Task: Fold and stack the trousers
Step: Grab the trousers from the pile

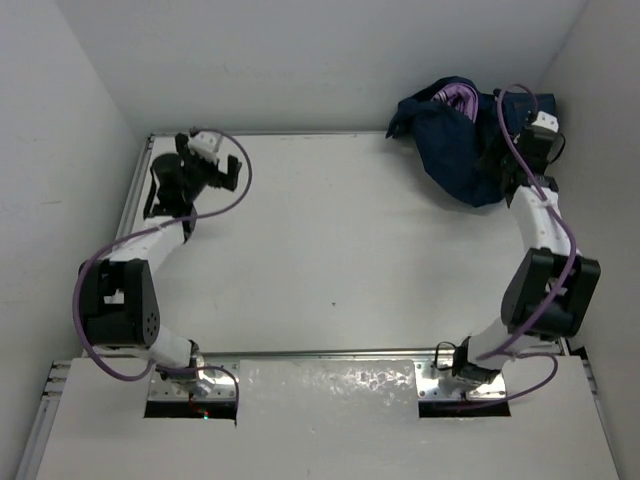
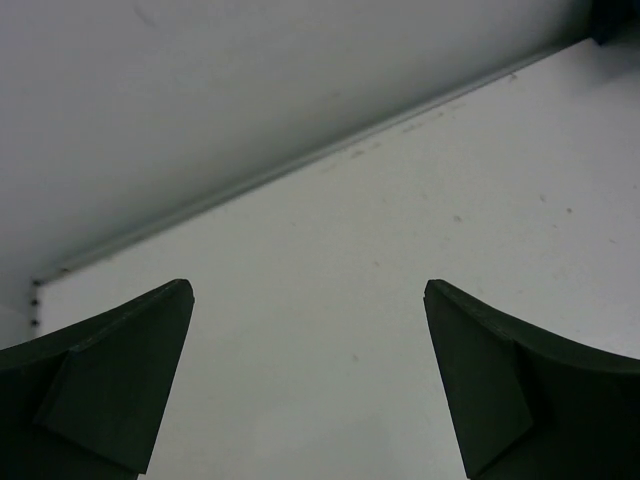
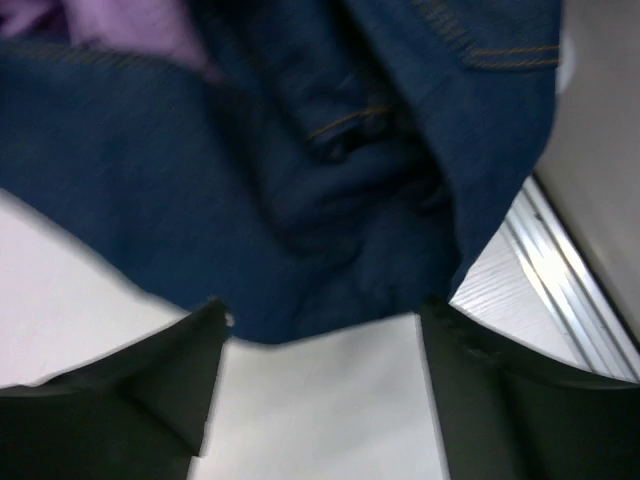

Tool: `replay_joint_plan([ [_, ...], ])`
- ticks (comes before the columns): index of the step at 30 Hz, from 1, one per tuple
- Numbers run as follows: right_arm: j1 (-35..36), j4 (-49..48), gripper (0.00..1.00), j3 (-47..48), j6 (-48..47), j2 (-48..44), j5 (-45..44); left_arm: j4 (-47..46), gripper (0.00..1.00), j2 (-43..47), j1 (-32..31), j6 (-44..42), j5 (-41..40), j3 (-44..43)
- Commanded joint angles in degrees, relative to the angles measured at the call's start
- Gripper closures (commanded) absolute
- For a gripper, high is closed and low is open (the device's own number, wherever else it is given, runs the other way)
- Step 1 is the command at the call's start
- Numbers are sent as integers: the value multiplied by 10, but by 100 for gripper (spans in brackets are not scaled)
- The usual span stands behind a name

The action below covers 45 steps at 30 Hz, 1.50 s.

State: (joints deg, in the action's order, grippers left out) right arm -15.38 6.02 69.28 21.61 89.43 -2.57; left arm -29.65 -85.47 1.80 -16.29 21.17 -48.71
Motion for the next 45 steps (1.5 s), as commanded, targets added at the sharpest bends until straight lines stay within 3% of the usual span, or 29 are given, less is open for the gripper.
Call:
replay_joint_plan([
  [1,-2,14,21,92,16,71,-107,231,0,-17,-6,-101,-13,-100],
  [2,-2,13,12,114,7,116,-136,269,0,-26,-6,-113,-64,-136],
  [3,-3,14,9,139,1,140,-147,281,0,-40,-6,-118,-89,-149],
  [6,-3,57,7,291,-10,244,-204,295,0,-52,-6,-130,-155,-183],
  [8,-3,70,1,348,-32,290,-214,294,0,-52,-6,-132,-161,-195],
  [12,-1,51,1,463,-71,394,-239,310,0,-65,-12,-128,-132,-211],
  [15,5,-56,1,398,-103,379,-236,330,0,-86,-27,-113,-131,-229],
  [18,9,-50,2,422,-105,387,-212,331,0,-108,-35,-102,-133,-245],
  [19,10,-23,5,436,-98,405,-186,331,0,-113,-38,-102,-134,-254],
  [22,13,24,25,478,-74,448,-156,327,0,-134,-46,-102,-137,-268],
  [24,14,26,47,476,-56,459,-151,324,0,-142,-51,-104,-142,-272],
  [25,15,23,72,471,-42,457,-141,324,0,-143,-52,-105,-143,-272],
  [26,14,20,85,467,-39,451,-140,325,0,-145,-53,-106,-144,-273],
  [27,14,8,96,455,-39,443,-141,325,0,-145,-54,-107,-144,-272],
  [28,14,0,100,446,-39,434,-143,326,0,-145,-54,-107,-144,-272],
  [38,32,-80,100,318,-62,249,-204,315,0,-110,-57,-91,-141,-235],
  [45,36,-133,100,338,-67,143,-211,307,0,-37,-58,-84,-154,-173],
])
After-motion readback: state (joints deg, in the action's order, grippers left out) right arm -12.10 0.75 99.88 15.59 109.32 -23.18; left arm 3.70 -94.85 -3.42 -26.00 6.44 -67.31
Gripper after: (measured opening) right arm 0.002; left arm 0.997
